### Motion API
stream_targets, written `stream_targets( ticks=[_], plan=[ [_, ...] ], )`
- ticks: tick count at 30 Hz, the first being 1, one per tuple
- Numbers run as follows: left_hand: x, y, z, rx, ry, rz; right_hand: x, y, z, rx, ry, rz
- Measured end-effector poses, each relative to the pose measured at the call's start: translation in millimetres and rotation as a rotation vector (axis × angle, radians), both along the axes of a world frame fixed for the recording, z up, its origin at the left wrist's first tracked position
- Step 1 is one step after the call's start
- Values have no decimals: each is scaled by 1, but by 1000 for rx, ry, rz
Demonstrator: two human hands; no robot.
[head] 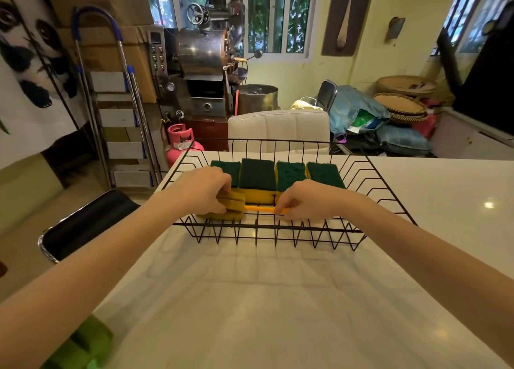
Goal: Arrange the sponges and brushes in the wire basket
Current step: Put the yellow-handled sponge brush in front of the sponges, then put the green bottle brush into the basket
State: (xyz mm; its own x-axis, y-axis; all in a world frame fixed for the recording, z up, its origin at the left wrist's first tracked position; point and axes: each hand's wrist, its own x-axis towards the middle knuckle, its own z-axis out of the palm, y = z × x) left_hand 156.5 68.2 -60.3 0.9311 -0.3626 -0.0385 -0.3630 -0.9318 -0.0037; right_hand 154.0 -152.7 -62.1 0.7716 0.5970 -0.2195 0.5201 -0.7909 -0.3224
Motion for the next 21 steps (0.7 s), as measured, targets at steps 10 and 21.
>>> stream_targets(
  ticks=[10, 21],
  plan=[
    [-11, 9, 6, -164, 134, 13, -10, 3, 14, 70, 5, -16],
    [-95, 56, 34, -477, -21, 83, -64, 55, 24, 531, -60, 63]
  ],
)
